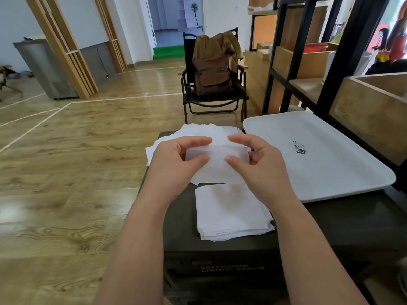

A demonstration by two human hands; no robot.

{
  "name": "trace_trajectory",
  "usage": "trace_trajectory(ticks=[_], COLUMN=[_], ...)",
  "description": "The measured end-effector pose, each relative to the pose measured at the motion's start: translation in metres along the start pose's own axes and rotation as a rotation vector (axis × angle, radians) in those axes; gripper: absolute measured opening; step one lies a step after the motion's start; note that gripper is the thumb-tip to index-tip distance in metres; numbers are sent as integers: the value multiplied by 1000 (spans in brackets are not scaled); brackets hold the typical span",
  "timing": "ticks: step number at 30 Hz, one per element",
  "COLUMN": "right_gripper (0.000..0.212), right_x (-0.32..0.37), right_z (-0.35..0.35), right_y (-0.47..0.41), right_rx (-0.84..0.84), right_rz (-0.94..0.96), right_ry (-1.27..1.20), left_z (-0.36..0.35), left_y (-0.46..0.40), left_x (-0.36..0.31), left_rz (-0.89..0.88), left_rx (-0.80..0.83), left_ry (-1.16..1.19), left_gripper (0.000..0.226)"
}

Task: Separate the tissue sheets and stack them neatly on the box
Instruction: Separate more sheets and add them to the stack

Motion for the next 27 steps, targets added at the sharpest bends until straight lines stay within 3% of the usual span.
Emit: trace_trajectory(ticks=[7,12,17,27], right_gripper=[34,42,40,22], right_x=[0,-3,-2,-4], right_z=[16,8,9,11], right_y=[0,-2,-2,-1], right_rx=[-62,22,-19,-56], right_rz=[9,4,47,52], right_ry=[-54,-129,-10,328], left_z=[-3,-2,-5,9], left_y=[1,0,-1,2], left_x=[-8,-8,-5,-15], left_rz=[-50,-57,-44,-139], left_rx=[-15,-18,-7,-162], left_ry=[-1,-16,-69,-347], left_gripper=[34,36,33,17])
Point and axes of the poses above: each hand's wrist, its own y-axis away from the middle knuckle, its own z-axis out of the back of the hand, x = y × z, the point moved 10 cm from there along -y, towards the middle knuckle, and after that the axes turned 8 degrees about y, right-handed, at the moved point
